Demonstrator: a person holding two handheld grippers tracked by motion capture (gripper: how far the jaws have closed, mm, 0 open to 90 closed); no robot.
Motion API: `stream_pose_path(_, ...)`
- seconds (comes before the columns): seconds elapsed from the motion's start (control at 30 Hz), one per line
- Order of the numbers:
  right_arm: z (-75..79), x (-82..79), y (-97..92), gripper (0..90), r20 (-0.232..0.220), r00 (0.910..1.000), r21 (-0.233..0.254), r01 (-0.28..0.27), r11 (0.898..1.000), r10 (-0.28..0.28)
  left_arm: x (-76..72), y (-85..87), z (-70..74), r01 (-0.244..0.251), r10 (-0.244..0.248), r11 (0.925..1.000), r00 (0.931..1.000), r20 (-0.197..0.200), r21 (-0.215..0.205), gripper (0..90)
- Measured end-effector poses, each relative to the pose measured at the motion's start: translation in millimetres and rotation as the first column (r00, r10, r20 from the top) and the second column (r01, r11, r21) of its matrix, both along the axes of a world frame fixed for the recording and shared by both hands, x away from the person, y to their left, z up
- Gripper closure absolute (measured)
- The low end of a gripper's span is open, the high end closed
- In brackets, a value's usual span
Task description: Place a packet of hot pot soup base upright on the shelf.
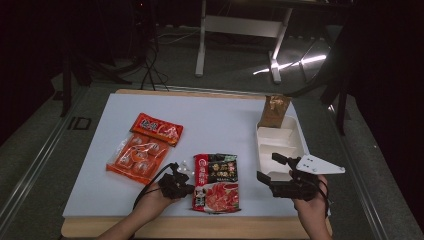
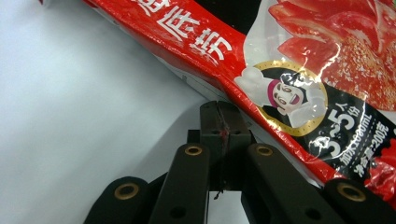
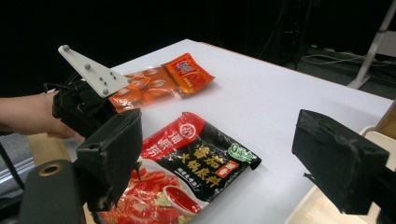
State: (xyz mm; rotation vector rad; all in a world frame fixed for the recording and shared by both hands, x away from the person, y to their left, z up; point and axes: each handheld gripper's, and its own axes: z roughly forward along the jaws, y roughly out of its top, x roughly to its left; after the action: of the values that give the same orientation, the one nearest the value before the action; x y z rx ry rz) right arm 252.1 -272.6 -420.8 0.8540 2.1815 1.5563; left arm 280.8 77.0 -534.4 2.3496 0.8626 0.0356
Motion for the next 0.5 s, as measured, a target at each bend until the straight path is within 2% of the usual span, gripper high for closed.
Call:
stream_pose_path(0.1, -0.3, -0.3, 0.4, 16.0, 0.000, 1.0000, 0.000, -0.002, 1.000, 0.002, -0.9, -4.3, 0.6, 0.014, -0.014, 0.9999, 0.9999, 0.002, 0.006, 90.0)
stream_pose_path(0.3, -1.6, -1.2, 1.6, 16.0, 0.007, 1.0000, -0.019, 0.005, 1.000, -0.005, 1.7, -2.0, -0.8, 0.014, -0.015, 0.9996, 0.9996, -0.025, -0.025, 90.0)
stream_pose_path(0.43, -0.9, -2.9, 2.1, 16.0, 0.020, 0.9998, -0.018, 0.003, 1.000, -0.003, 0.5, 1.9, 3.7, 0.007, -0.007, 0.9993, 0.9997, -0.024, -0.038, 89.8)
stream_pose_path(0.5, -1.2, -3.7, 2.4, 16.0, 0.023, 0.9997, -0.016, 0.001, 1.000, 0.000, 0.0, 4.9, 8.7, 0.003, -0.003, 0.9990, 0.9999, -0.010, -0.044, 88.6)
